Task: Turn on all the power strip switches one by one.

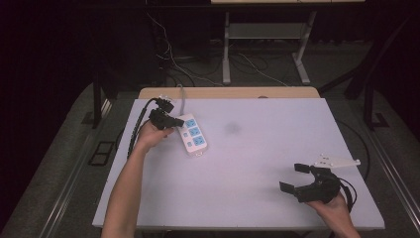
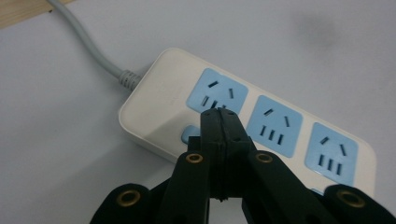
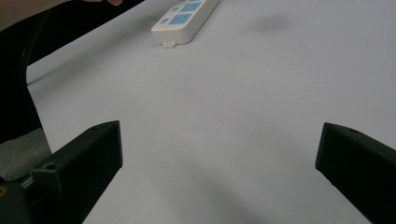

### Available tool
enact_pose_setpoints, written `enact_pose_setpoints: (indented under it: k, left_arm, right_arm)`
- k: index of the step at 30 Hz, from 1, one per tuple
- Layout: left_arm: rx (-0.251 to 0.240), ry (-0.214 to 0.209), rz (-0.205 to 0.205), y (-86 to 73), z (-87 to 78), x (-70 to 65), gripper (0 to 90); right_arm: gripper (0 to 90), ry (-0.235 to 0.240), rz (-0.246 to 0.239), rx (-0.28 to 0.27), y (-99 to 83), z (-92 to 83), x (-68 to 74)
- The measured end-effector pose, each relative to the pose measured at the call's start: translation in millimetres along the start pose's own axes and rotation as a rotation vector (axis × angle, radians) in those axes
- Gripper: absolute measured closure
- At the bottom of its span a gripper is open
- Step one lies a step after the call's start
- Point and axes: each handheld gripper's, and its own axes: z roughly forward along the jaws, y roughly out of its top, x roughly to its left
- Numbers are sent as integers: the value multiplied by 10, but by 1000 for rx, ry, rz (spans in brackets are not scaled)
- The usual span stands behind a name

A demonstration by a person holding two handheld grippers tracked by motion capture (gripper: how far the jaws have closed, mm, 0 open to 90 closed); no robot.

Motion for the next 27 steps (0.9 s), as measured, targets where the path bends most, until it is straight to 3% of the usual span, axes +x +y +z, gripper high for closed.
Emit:
enact_pose_setpoints:
  k: [12, 21, 25, 27]
  left_arm:
    - [-12, 14, -35, -10, 65, 54, 894]
    - [4, 6, -55, 0, 89, 63, 898]
    - [29, 30, -43, 39, 111, 37, 899]
    - [26, 22, -64, 43, 120, 55, 900]
  right_arm:
    - [5, -3, 2, -3, -1, -4, -7]
    - [5, -4, -1, -4, -5, -6, 0]
    - [5, -4, -3, -1, -7, -4, 0]
    - [5, -5, -5, 0, -7, -8, 5]
